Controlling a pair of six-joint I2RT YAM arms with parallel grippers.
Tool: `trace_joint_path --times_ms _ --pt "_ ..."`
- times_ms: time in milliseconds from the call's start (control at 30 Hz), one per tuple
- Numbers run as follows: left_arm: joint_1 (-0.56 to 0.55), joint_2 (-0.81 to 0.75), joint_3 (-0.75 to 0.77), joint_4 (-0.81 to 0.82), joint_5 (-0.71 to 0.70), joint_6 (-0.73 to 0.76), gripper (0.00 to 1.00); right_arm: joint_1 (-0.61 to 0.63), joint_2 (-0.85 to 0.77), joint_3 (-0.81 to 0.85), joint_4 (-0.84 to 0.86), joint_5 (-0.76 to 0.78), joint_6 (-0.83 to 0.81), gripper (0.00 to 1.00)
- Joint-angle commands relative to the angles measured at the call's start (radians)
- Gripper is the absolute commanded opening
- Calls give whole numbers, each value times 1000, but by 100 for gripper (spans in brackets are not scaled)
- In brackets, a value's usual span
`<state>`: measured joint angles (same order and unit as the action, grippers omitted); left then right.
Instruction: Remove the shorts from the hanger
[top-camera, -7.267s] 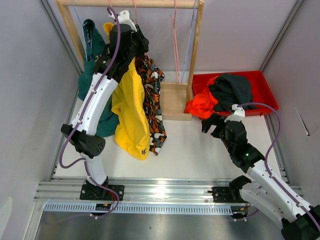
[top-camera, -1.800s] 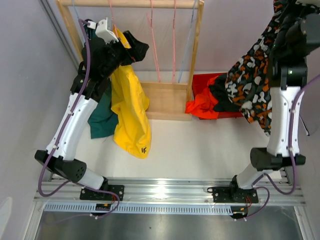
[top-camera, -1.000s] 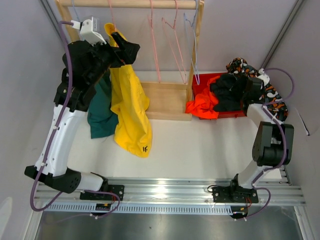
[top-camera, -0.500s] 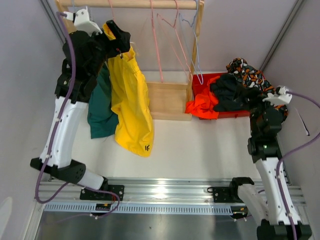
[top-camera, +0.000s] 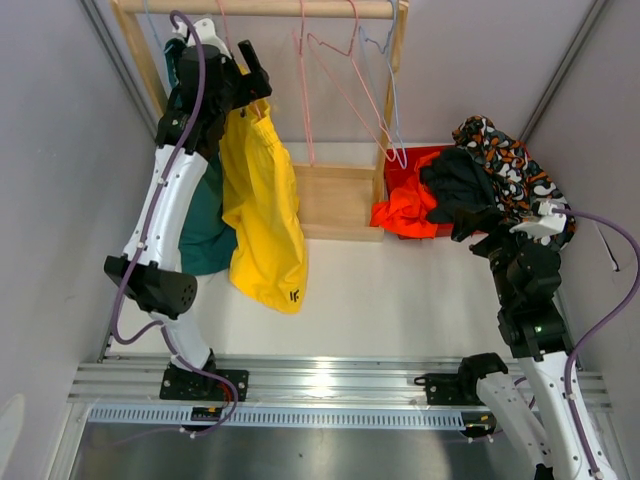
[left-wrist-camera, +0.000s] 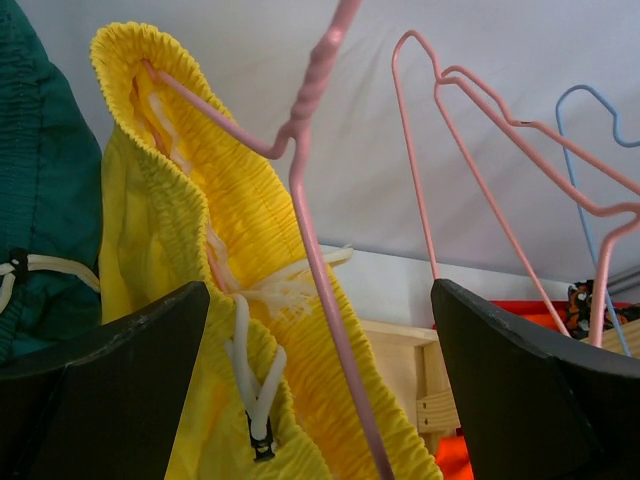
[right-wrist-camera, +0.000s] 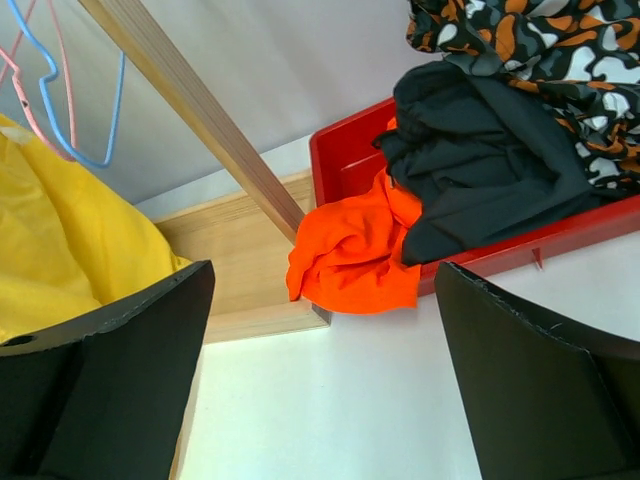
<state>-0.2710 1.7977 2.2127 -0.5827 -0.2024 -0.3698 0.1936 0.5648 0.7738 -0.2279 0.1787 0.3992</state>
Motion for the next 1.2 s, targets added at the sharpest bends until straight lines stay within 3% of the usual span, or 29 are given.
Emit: trace_joint_path --times_ms 0,167,200,233,300,500,567,633,767,900,933,967,1033,1167 --pt "15 -9 48 52 27 -27 98 6 -17 21 -39 25 -28 99" --pt "15 11 38 107 87 -61 58 6 -14 10 -42 12 -17 99" --pt "15 14 41 113 96 -64 46 6 -16 7 -41 8 -17 99" --pt "15 14 41 122 103 -72 17 7 -16 2 -41 8 -16 99" --pt "15 11 47 126 118 -87 1 6 -16 1 -42 7 -14 99" --pt "15 -20 99 107 155 -95 0 15 -8 36 -13 -67 -14 99" --pt "15 -21 154 70 167 -101 0 29 9 59 36 -178 -28 99" --pt "15 -21 232 26 184 -107 0 75 32 113 85 -292 -54 99" --pt "15 -76 257 15 231 -130 0 240 141 272 119 -349 -124 99" --pt "15 -138 223 24 244 -142 0 544 338 460 131 -199 -264 99" --pt "15 -149 213 29 244 -149 0 684 381 490 136 -82 -302 99" --pt "15 -161 175 35 245 -152 0 745 426 525 139 -27 -371 99" --pt "15 -190 151 49 261 -156 0 838 563 614 165 80 -395 99" --pt "15 -218 107 46 271 -167 0 909 763 734 216 82 -361 99"
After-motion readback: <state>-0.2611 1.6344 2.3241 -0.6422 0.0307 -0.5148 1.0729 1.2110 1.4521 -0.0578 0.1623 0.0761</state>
